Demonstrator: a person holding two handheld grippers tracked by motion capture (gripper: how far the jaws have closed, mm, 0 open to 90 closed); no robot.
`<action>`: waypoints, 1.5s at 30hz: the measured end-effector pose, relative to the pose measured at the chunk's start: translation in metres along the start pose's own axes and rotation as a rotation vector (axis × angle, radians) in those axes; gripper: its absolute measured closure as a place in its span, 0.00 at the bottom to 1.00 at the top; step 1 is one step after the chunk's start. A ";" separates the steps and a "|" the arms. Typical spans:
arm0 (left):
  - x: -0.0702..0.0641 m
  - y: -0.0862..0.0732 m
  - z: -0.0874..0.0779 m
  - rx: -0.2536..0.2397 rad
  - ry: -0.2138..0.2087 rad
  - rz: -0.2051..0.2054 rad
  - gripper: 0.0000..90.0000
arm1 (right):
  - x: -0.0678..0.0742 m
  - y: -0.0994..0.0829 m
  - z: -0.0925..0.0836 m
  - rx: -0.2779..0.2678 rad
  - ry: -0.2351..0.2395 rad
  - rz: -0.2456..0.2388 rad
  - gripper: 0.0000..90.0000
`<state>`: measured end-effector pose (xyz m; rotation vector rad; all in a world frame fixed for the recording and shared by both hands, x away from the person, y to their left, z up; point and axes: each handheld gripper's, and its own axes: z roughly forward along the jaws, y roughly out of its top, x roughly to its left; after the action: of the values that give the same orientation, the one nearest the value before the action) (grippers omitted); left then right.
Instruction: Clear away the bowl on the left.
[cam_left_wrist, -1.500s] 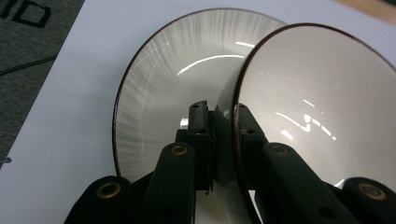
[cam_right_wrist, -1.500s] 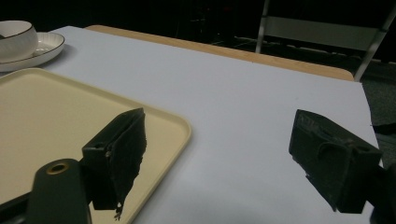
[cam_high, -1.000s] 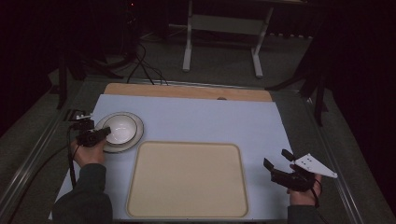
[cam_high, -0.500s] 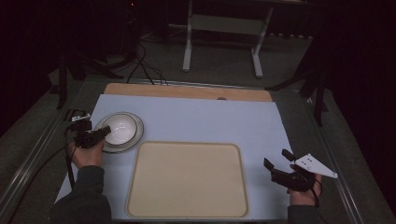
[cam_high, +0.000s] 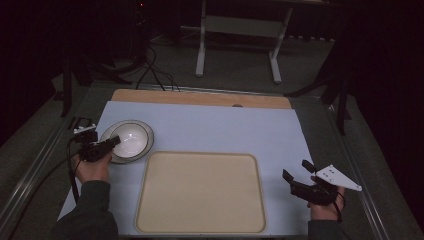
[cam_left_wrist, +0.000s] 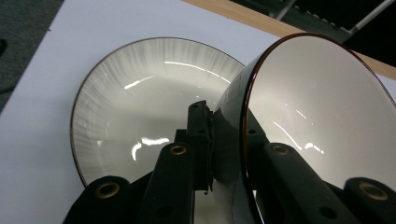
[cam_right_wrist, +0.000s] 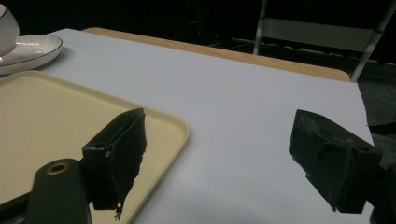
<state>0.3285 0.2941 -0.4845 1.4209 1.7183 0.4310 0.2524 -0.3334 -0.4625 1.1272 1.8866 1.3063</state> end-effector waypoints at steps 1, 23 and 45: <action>-0.001 -0.001 -0.001 0.001 -0.006 0.000 0.90 | 0.000 0.000 0.000 0.000 -0.001 0.001 0.21; -0.030 -0.021 -0.033 -0.031 -0.134 0.009 0.89 | -0.003 0.001 -0.003 -0.009 -0.012 0.006 0.21; -0.054 -0.032 -0.037 -0.007 -0.200 0.060 0.88 | -0.005 0.001 -0.004 -0.014 -0.013 0.011 0.21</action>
<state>0.2791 0.2441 -0.4653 1.4623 1.5165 0.3155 0.2517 -0.3398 -0.4605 1.1375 1.8614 1.3136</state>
